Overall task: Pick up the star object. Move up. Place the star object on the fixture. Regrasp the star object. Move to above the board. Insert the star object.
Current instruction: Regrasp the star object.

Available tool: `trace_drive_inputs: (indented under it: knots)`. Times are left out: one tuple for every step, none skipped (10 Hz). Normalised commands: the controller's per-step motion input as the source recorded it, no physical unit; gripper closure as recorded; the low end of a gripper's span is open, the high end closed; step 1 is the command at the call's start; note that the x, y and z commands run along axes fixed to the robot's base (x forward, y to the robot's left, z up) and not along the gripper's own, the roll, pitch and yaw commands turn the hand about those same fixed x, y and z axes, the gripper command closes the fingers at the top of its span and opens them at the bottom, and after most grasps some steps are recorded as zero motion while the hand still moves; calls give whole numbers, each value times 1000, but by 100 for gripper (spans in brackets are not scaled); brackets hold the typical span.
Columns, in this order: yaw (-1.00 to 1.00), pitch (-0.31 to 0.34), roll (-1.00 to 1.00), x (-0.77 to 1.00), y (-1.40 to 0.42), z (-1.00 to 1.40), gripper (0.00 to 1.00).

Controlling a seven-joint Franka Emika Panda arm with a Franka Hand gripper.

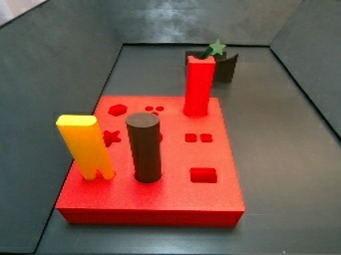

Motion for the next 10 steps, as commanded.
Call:
trace_drive_inputs:
  knots:
    - [27, 86, 1000, 75, -31, -6, 0]
    - [31, 96, 1000, 83, -35, -5, 0]
    - [44, 126, 1000, 104, -40, -14, 0]
    - [55, 146, 1000, 115, -43, -12, 0]
    - [70, 169, 1000, 126, -48, -12, 0]
    - [98, 199, 1000, 146, -50, -13, 0]
    - [126, 219, 1000, 165, -54, -18, 0]
    - [150, 233, 1000, 179, -54, -19, 0]
    - [214, 262, 1000, 207, -57, -14, 0]
    - [242, 244, 857, 231, -58, -19, 0]
